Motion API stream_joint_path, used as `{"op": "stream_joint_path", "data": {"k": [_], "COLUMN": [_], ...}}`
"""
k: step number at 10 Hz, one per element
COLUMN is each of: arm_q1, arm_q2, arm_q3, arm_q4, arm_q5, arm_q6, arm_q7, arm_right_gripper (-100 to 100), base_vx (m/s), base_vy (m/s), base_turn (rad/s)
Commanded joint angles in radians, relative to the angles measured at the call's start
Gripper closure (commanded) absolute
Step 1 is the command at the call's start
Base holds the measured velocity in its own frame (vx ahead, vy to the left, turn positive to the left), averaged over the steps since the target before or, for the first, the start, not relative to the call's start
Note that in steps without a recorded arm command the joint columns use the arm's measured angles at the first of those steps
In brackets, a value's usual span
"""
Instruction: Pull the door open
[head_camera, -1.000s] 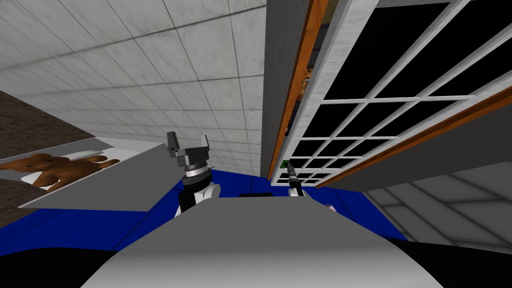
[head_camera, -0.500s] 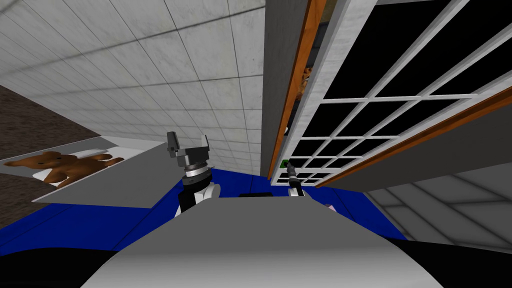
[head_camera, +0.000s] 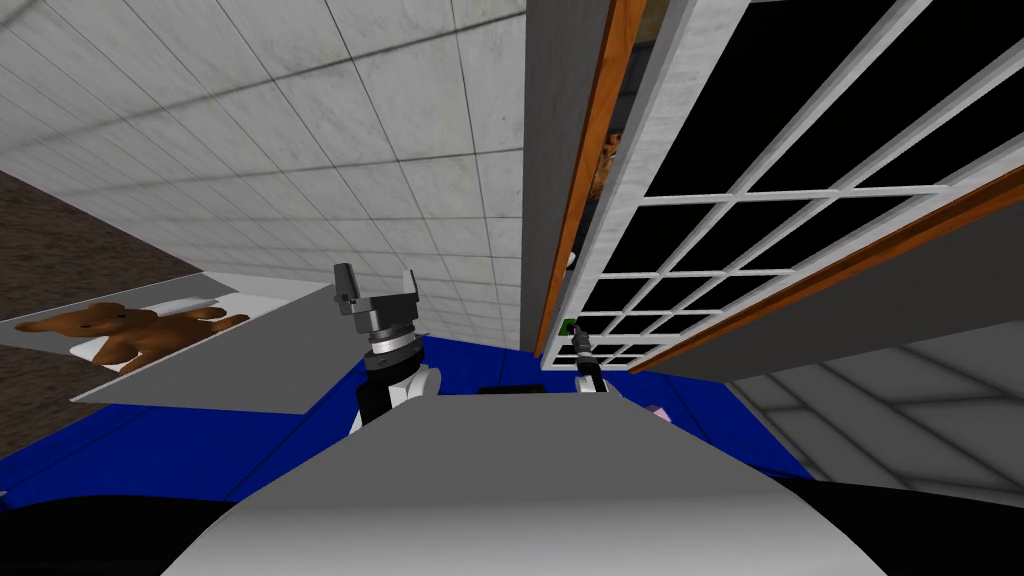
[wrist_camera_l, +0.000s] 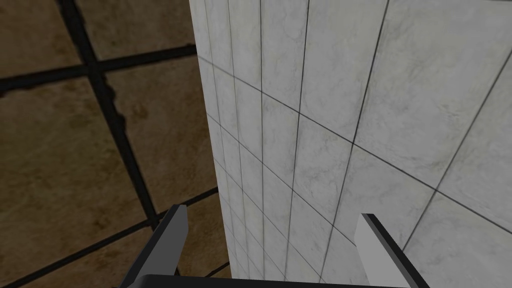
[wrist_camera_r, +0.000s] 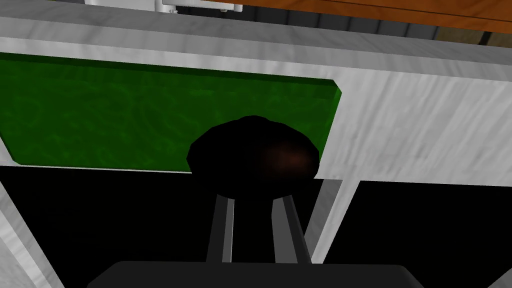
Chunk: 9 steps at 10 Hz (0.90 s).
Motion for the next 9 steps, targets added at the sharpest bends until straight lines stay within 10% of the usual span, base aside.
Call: {"op": "stream_joint_path", "data": {"k": [1, 9], "arm_q1": [0.006, 0.012], "arm_q2": [0.022, 0.011], "arm_q3": [0.033, 0.088], "arm_q4": [-0.038, -0.051], "arm_q5": [0.002, -0.063], "arm_q6": [0.000, 0.003], "arm_q7": [-0.026, -0.151], "arm_right_gripper": [100, 100], "base_vx": [-0.024, -0.019], "base_vy": [-0.030, -0.010], "base_turn": [0.030, 0.012]}}
